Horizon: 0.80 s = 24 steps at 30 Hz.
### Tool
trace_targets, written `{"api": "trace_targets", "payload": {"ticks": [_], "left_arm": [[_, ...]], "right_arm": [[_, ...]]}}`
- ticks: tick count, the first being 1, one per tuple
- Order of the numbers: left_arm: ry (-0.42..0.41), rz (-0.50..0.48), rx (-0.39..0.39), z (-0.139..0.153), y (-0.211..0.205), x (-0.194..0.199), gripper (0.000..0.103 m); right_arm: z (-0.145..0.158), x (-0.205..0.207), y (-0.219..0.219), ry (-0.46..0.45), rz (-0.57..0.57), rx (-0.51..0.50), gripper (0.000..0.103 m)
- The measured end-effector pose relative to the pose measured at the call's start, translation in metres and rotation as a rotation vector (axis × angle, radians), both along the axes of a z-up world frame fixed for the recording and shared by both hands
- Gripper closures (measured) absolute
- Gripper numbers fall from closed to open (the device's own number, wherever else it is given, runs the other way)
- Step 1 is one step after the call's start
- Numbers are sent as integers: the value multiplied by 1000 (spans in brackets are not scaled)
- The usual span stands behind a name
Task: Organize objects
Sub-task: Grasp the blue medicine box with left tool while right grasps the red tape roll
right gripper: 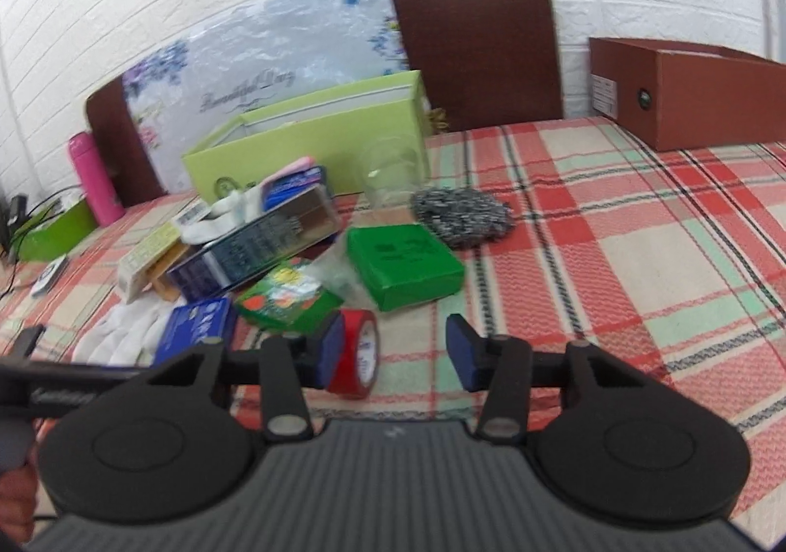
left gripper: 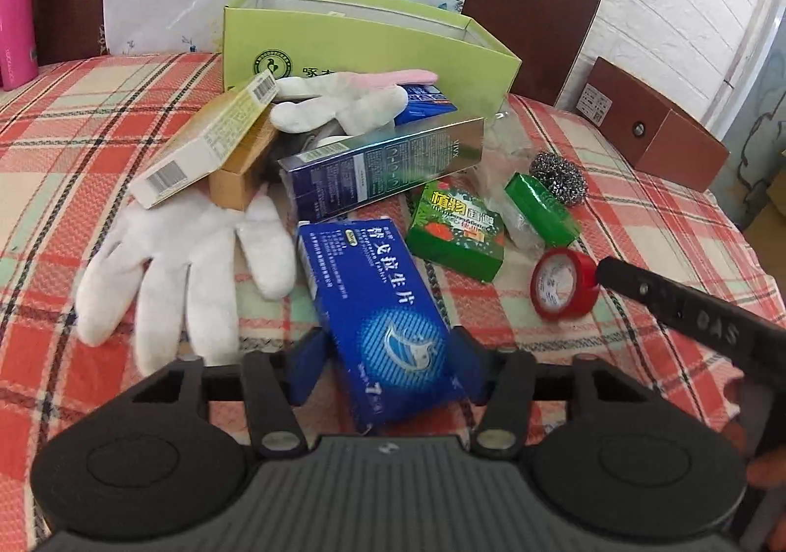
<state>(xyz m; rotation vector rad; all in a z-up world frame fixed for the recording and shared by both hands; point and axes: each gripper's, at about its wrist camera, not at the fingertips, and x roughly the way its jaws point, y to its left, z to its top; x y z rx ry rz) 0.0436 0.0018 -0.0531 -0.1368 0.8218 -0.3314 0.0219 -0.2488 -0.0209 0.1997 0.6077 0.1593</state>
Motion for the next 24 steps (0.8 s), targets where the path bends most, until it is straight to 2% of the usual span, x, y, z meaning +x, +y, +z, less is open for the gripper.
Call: {"api": "trace_targets", "payload": {"ticks": [2, 4, 6, 9, 12, 15, 18, 20, 24], "left_arm": [[-1, 7, 8, 1, 3, -2, 47], [-13, 28, 33, 2, 1, -2, 41], [-10, 33, 32, 1, -3, 3, 40], [5, 29, 15, 0, -9, 10, 38], [2, 30, 33, -2, -17, 15, 35], [-11, 22, 48, -4, -20, 16, 35], [-6, 18, 34, -4, -13, 13, 35], [-5, 35, 26, -3, -8, 12, 35], [-6, 38, 26, -4, -10, 18, 35]], "right_arm": [[-2, 4, -9, 13, -63, -13, 58], [-6, 8, -18, 40, -120, -45, 58], [-7, 7, -22, 31, -126, -63, 57], [0, 1, -13, -22, -58, -75, 48], [5, -1, 5, -56, 29, -89, 48], [3, 6, 16, -34, 99, -44, 48], [-3, 11, 12, -1, -19, -83, 47], [-7, 12, -5, 23, -102, -73, 47], [-12, 9, -26, 47, -95, -16, 44]]}}
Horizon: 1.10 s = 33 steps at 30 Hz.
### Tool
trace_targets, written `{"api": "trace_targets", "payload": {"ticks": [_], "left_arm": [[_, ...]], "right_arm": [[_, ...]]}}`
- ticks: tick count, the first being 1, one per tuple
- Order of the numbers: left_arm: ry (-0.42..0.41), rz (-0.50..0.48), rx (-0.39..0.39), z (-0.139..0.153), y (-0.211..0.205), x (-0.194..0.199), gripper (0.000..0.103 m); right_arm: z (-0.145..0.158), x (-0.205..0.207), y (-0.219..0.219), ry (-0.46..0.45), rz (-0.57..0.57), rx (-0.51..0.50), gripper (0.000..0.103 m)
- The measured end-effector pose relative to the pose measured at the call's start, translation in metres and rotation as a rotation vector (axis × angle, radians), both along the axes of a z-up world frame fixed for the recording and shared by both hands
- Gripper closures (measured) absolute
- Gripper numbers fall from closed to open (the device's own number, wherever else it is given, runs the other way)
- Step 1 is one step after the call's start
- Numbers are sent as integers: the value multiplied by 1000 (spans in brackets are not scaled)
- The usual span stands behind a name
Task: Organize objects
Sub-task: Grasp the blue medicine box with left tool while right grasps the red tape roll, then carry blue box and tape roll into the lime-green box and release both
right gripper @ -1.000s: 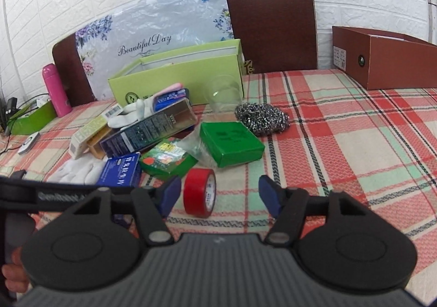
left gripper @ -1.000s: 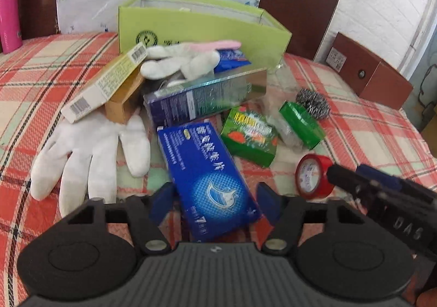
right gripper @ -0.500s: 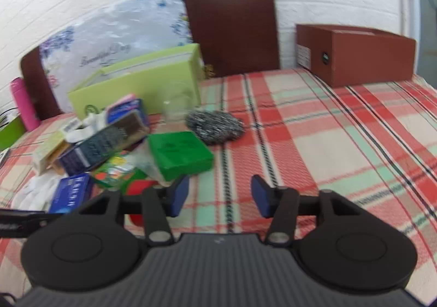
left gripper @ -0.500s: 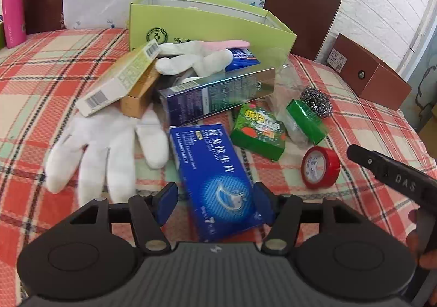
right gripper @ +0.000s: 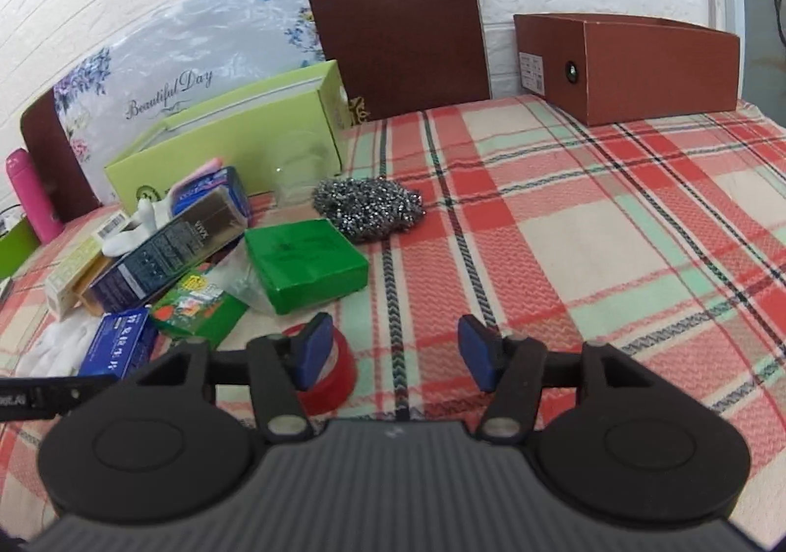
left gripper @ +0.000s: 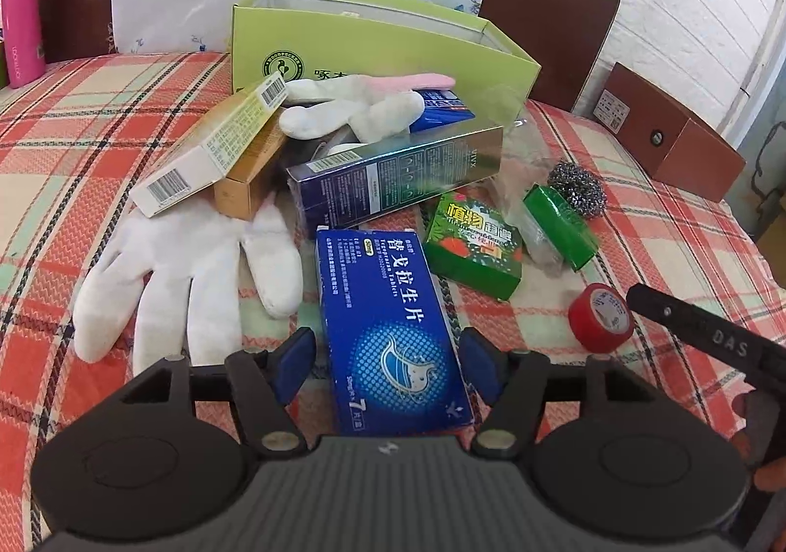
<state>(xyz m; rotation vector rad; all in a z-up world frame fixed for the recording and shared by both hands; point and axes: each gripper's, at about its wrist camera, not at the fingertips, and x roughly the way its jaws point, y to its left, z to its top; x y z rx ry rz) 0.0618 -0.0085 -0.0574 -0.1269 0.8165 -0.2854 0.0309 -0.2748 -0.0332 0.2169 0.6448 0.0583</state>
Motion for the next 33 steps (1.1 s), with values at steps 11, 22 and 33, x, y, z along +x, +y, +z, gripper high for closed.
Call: {"api": "trace_targets", "payload": {"ticks": [11, 22, 33], "left_arm": [[-5, -110, 5, 1, -3, 2, 36], [-30, -104, 108, -2, -13, -5, 32], [-66, -104, 51, 17, -2, -12, 41]], "right_arm": [[-9, 0, 41, 37, 194, -96, 57], [-10, -2, 50, 25, 236, -152, 53], [-2, -6, 51, -6, 245, -111, 58]]}}
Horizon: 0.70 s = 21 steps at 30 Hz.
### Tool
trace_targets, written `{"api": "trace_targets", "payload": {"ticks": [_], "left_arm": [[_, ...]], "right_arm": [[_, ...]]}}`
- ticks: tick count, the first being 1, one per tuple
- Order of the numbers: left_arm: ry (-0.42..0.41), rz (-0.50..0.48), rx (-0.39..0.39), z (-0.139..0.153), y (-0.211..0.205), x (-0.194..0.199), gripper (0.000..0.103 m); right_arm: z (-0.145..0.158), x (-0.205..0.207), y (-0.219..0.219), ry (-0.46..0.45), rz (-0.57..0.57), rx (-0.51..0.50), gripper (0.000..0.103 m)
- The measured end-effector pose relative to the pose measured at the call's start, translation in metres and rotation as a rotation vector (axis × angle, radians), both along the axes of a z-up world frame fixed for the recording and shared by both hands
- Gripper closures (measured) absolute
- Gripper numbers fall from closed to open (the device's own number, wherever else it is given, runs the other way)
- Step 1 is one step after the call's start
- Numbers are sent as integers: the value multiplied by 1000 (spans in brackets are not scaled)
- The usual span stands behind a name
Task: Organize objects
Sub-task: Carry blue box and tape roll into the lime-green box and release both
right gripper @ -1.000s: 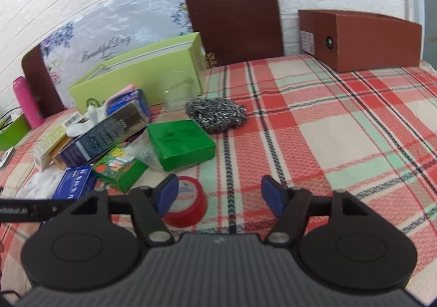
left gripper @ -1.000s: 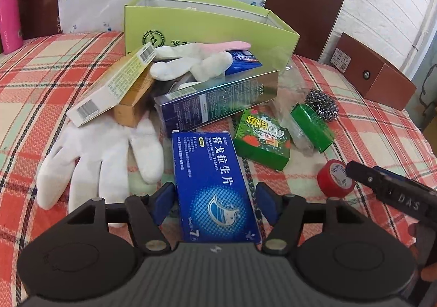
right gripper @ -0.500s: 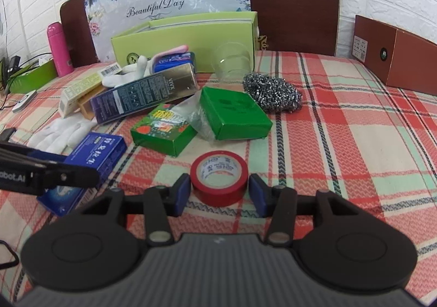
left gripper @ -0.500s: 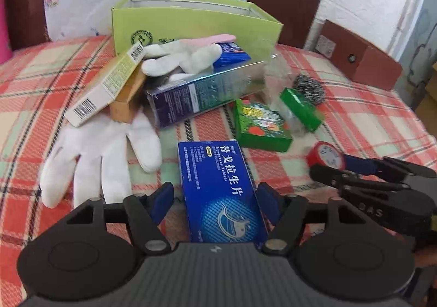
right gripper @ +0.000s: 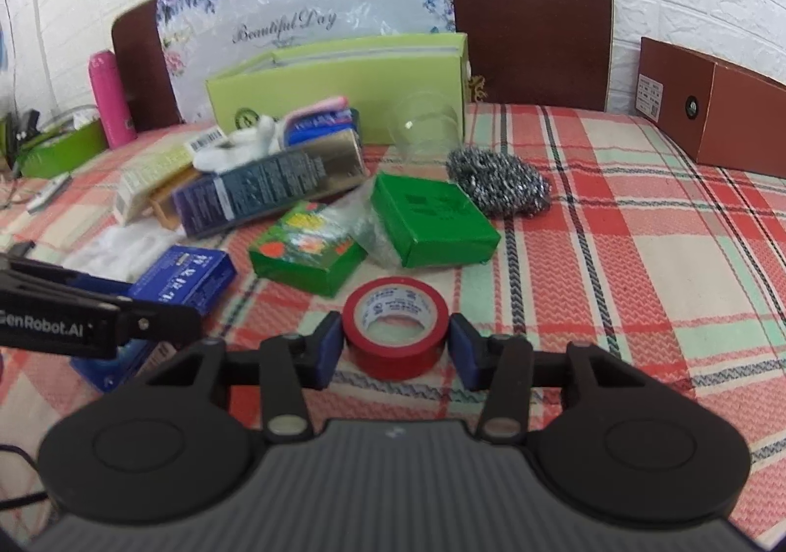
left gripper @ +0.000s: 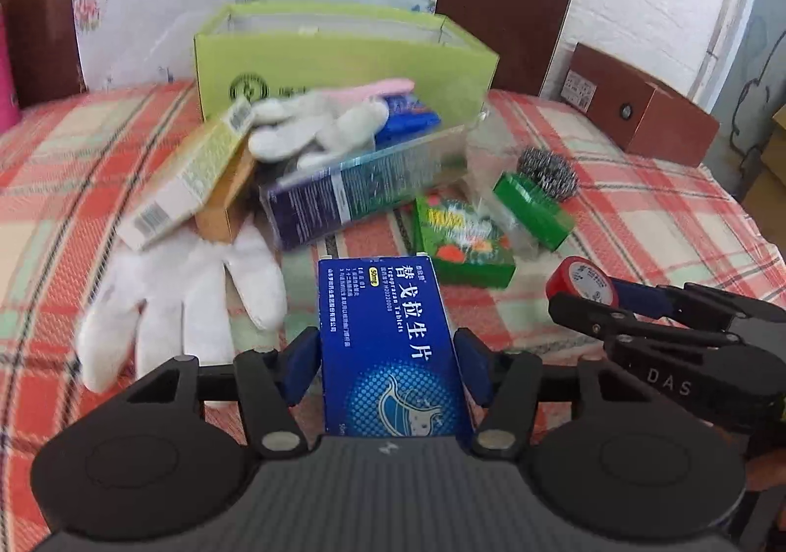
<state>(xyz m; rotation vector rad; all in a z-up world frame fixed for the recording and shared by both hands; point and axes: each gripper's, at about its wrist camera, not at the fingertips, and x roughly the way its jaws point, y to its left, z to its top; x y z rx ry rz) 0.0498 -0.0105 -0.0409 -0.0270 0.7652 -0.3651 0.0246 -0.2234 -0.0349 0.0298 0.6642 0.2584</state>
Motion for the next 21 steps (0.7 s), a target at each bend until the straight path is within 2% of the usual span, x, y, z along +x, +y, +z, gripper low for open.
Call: {"api": "trace_targets", "payload": {"ticks": [4, 9, 11, 16, 21], "left_arm": [[-86, -21, -49, 35, 4, 3, 41], [-202, -13, -87, 82, 8, 30, 41], [-223, -1, -102, 95, 9, 47, 41], [-221, 28, -135, 111, 11, 106, 41], [-165, 25, -188, 115, 6, 168, 41]], "right_arm": [[27, 0, -2, -63, 25, 74, 58], [68, 24, 4, -171, 43, 92, 58], [82, 40, 8, -211, 51, 87, 58], [103, 92, 22, -256, 42, 45, 58], [100, 150, 35, -259, 12, -15, 58]]}}
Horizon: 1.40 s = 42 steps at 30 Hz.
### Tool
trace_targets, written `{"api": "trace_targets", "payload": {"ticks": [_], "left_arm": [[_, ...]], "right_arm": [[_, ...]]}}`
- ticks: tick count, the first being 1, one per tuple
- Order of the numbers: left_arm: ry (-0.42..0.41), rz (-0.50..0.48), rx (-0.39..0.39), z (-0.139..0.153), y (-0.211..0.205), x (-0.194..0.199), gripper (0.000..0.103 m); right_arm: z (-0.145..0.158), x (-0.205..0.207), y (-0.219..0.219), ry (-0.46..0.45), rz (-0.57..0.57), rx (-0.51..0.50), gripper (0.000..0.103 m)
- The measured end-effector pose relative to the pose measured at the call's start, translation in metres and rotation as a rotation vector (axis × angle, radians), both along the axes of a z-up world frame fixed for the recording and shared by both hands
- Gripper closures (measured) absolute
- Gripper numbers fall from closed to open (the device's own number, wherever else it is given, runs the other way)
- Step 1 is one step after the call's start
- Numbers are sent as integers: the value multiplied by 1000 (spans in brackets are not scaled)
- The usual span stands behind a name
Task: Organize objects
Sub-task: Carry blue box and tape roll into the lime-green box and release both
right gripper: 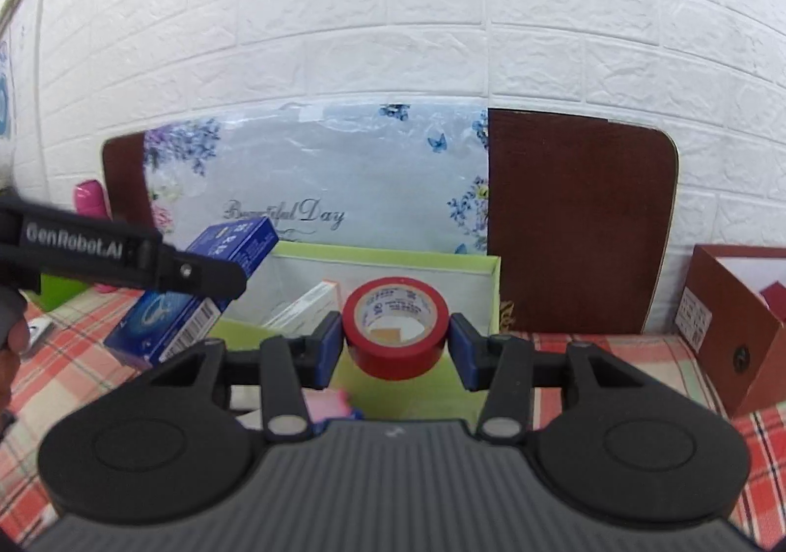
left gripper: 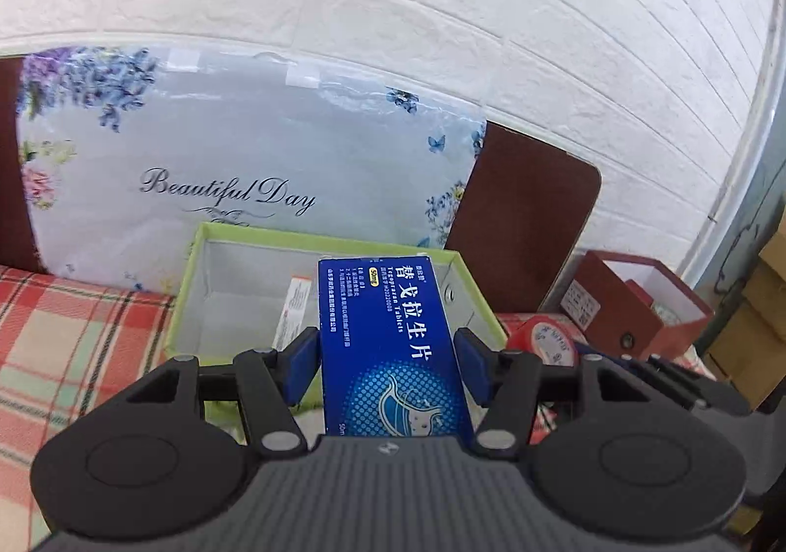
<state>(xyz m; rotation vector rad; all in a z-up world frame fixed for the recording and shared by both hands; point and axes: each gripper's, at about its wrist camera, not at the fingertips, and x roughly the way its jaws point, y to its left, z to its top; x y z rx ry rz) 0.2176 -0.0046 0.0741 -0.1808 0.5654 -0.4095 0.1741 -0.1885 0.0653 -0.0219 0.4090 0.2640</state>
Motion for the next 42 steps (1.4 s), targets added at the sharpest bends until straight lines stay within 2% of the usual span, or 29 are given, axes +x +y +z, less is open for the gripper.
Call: {"api": "trace_targets", "payload": {"ticks": [5, 10, 15, 17, 18, 19, 20, 21, 23, 25, 28, 31, 34, 38, 42], "left_arm": [[17, 2, 25, -3, -16, 50, 41], [46, -11, 75, -19, -38, 91, 41], [61, 14, 94, -38, -41, 119, 40], [38, 43, 127, -42, -40, 122, 28], [26, 69, 155, -44, -40, 124, 16], [12, 100, 179, -45, -40, 124, 14], [3, 124, 194, -46, -38, 123, 14], [10, 132, 197, -47, -36, 124, 14], [35, 135, 172, -48, -29, 124, 14], [34, 142, 157, -43, -25, 116, 14], [-30, 146, 169, -26, -24, 92, 14], [-76, 147, 175, -6, -21, 59, 14], [-75, 134, 163, 10, -18, 23, 14], [-74, 109, 167, 17, -17, -33, 14], [-94, 105, 154, 3, -10, -92, 14]], "right_arm": [[-9, 46, 8, 29, -15, -33, 58], [-19, 83, 19, 40, -7, -74, 58], [-36, 114, 22, 74, 2, -108, 57], [-43, 122, 24, 82, 24, -121, 57], [-47, 125, 25, 87, 37, -129, 47], [-51, 128, 26, 89, 47, -143, 28], [-53, 128, 27, 80, 45, -153, 20], [-56, 127, 27, 69, 40, -161, 14], [-57, 124, 27, 67, 54, -162, 14], [-55, 117, 25, 58, 65, -157, 10], [-38, 98, 18, -10, 50, -167, 2], [-12, 69, 4, -81, 19, -135, 0], [15, 33, -12, -137, -21, -88, 0], [33, -15, -27, -144, -73, -58, 0], [32, -70, -34, -123, -66, -38, 0]]}}
